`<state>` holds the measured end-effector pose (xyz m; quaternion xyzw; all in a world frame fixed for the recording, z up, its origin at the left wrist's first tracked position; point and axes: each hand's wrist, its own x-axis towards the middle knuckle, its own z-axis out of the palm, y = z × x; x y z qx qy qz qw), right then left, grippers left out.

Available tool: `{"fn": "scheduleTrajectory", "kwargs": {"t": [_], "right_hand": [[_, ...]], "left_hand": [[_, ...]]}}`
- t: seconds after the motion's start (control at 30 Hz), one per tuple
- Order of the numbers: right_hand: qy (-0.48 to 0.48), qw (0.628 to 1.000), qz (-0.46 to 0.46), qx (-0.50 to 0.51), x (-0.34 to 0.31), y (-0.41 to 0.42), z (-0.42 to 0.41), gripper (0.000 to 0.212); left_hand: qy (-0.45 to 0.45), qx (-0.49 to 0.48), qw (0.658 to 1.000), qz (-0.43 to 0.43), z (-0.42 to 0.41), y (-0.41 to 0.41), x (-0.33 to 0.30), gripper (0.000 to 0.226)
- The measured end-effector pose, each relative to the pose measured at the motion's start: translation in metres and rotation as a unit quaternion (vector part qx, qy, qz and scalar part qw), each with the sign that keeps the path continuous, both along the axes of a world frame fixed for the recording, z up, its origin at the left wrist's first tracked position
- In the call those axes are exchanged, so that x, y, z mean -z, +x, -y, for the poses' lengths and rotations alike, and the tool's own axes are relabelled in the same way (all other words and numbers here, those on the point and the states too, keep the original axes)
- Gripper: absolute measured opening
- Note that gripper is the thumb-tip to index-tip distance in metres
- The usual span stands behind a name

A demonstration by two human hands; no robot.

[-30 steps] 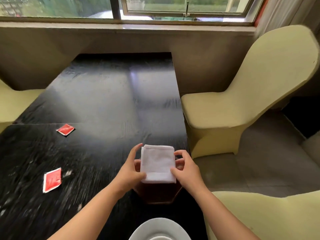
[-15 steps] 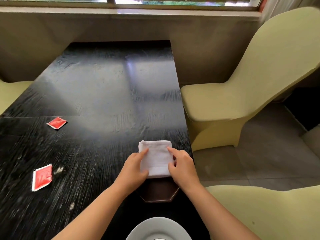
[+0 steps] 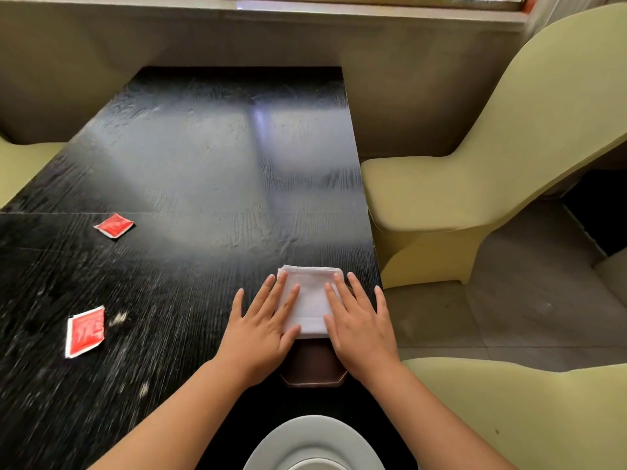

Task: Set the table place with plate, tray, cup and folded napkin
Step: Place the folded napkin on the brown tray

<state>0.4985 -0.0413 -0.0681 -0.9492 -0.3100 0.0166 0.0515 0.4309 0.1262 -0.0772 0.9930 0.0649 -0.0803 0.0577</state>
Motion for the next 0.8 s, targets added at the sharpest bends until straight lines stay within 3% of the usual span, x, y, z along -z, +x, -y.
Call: {"fn": "scheduleTrajectory", "kwargs": {"t": [0.4, 0.57, 0.8], "right_hand": [[-0.002, 0.997, -0.074, 0.008, 0.001, 0.005, -0.003, 0.057], [0.045, 0.997, -0.05, -0.029, -0.033, -0.004, -0.01, 0.043], [0.081, 0.991, -0.05, -0.099, -0.124, -0.047, -0.038, 0.029]], "left_hand": [[-0.026, -0.017, 0.999, -0.017, 0.001, 0.007, -0.003, 0.062], [-0.064, -0.04, 0.995, 0.061, 0.004, -0.004, -0.037, 0.059], [-0.055, -0.078, 0.988, 0.123, -0.008, -0.061, -0.13, 0.02]]}}
